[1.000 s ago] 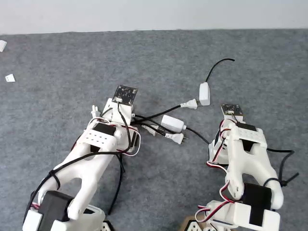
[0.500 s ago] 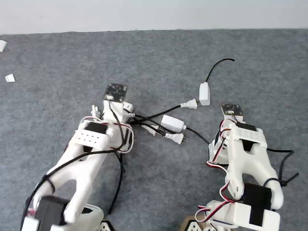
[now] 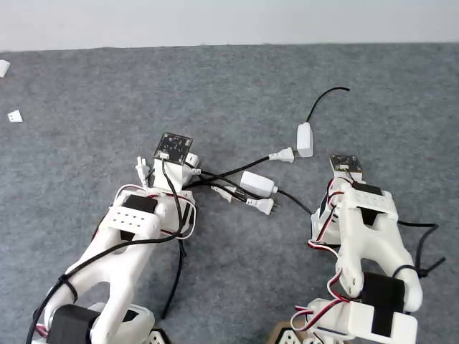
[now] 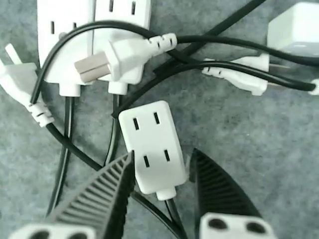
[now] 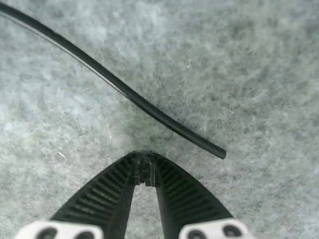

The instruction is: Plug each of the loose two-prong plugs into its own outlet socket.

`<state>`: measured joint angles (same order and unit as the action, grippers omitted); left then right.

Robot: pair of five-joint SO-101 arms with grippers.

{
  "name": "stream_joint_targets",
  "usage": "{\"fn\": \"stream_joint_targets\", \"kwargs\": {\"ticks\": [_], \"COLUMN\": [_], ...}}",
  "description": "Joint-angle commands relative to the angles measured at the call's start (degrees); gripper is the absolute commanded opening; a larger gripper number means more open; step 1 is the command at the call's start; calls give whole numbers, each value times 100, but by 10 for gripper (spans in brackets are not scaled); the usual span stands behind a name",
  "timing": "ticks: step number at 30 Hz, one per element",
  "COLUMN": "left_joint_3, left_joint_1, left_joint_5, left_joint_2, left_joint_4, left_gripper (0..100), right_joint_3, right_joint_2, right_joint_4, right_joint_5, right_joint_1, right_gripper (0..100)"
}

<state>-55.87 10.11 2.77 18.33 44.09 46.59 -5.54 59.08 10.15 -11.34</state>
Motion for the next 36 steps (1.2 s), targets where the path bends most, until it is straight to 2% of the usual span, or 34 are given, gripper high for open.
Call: {"fn": "stream_joint_targets", "kwargs": {"ticks": [1,7,11,15,27,36], "left_joint_3": [75,268,945,1323,1262,1341], "left_joint_1": [-18,-18,-26,-26,44,35], "left_joint_5": [-53,-123,-97,369,1389,1459], "left_joint_2": [185,-193,-958,-1398,-1415,-1477], "left_joint_4": [-176,-264,132,299,589,580], "left_gripper": [174,175,172,170,169,173], "right_joint_3": [-255,-255,-246,-246,-246,-246], "right_joint_2": [22,22,22,22,22,22], "right_joint_4": [-57,-48,-40,-40,-66,-75], "right_joint_5": [-18,-26,-35,-35,0,0], "right_joint_1": [31,31,31,31,31,40], "right_gripper": [8,8,8,8,8,8]}}
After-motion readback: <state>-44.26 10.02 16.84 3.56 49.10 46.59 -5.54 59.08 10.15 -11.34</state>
